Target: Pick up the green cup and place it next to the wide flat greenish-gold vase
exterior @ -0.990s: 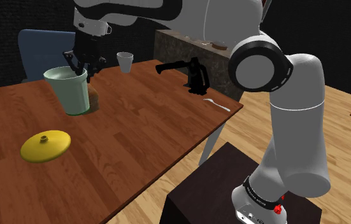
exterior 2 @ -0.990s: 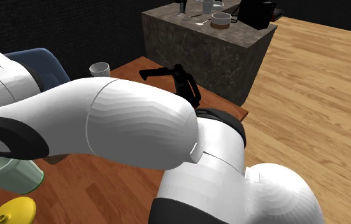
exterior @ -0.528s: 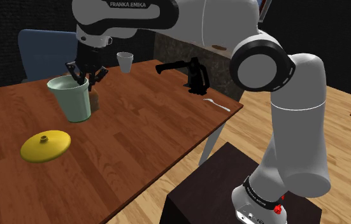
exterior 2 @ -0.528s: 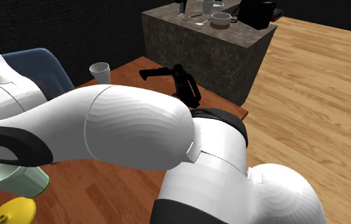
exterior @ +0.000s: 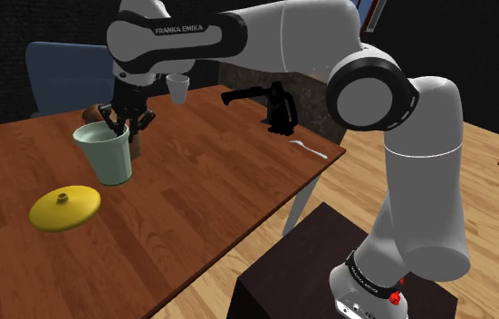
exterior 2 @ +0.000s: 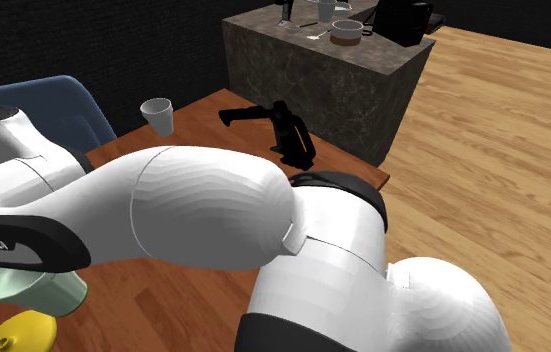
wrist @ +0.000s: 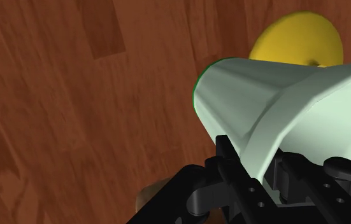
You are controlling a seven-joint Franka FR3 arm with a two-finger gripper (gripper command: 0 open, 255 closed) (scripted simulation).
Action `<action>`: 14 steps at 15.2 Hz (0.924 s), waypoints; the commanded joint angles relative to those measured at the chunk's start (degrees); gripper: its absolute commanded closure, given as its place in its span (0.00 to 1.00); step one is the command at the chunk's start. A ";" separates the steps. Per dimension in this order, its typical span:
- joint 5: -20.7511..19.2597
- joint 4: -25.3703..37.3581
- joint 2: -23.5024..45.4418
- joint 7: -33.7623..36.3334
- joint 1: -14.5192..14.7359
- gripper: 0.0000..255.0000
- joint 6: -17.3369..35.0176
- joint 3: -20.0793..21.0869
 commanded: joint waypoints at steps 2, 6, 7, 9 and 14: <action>0.20 -1.84 0.27 -0.36 0.12 1.00 2.18 0.09; 0.50 -3.86 0.94 -0.97 0.13 1.00 4.81 0.19; 0.57 -4.31 1.13 -1.13 0.14 1.00 5.45 0.22; 0.74 -5.18 1.56 -1.43 0.14 1.00 6.72 0.29; 0.85 -5.72 1.88 -1.64 0.13 1.00 7.56 0.34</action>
